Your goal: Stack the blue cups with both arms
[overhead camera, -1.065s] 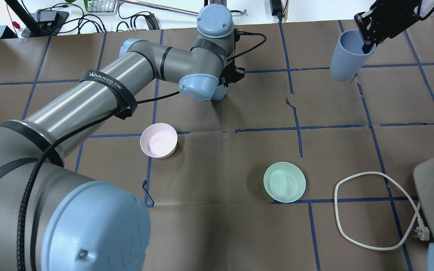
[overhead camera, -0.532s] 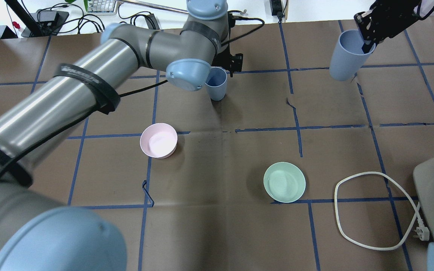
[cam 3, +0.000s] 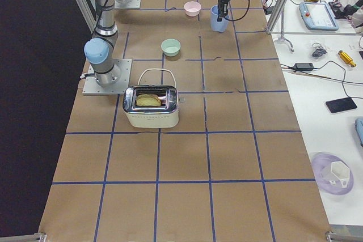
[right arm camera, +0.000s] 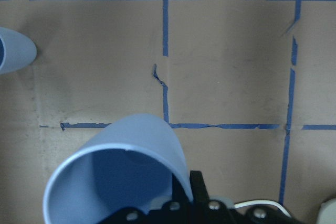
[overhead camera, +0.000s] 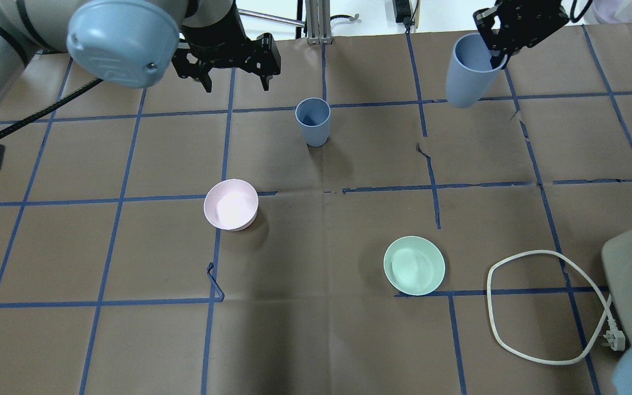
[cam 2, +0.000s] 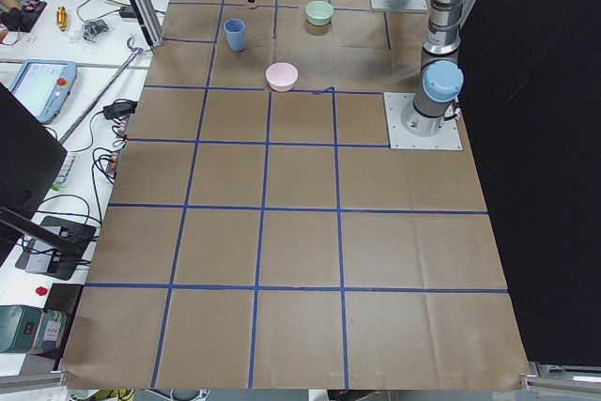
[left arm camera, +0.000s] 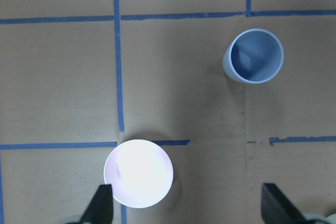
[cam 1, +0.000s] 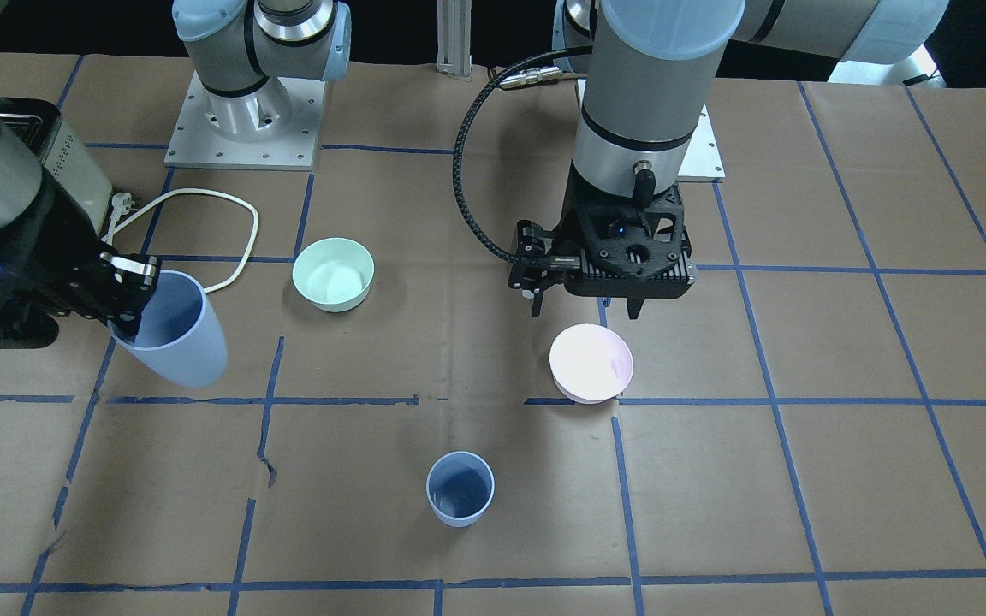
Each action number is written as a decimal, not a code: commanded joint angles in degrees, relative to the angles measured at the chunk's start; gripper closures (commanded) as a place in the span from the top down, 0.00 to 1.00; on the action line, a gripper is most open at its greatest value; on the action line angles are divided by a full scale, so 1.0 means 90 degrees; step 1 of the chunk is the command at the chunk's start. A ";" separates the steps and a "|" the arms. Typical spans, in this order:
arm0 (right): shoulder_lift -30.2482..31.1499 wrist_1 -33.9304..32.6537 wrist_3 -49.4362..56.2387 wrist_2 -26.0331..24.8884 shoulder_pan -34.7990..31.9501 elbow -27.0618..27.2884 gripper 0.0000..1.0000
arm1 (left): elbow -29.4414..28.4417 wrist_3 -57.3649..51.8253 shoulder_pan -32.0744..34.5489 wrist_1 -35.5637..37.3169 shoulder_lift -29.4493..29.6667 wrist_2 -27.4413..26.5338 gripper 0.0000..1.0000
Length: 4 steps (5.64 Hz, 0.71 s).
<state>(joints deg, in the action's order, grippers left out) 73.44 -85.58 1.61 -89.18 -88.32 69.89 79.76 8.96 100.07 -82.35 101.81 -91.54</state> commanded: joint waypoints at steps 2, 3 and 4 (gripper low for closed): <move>-0.0676 -0.1005 -0.1979 0.0027 -0.1247 -0.0099 0.08 | 0.0842 -0.0478 -0.0600 -0.0333 -0.0938 0.0044 0.99; -0.1018 -0.1009 -0.2392 0.0036 -0.1435 -0.0515 0.08 | 0.0835 -0.0478 -0.0650 -0.0439 -0.1018 0.0034 0.99; -0.1475 -0.1019 -0.2937 0.0036 -0.1775 -0.1012 0.08 | 0.0632 -0.0469 -0.0708 -0.1020 -0.1058 0.0034 0.99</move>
<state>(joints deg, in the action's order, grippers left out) 63.72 -94.43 -20.41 -88.88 -101.68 64.55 86.47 4.73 94.25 -87.84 92.85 -91.23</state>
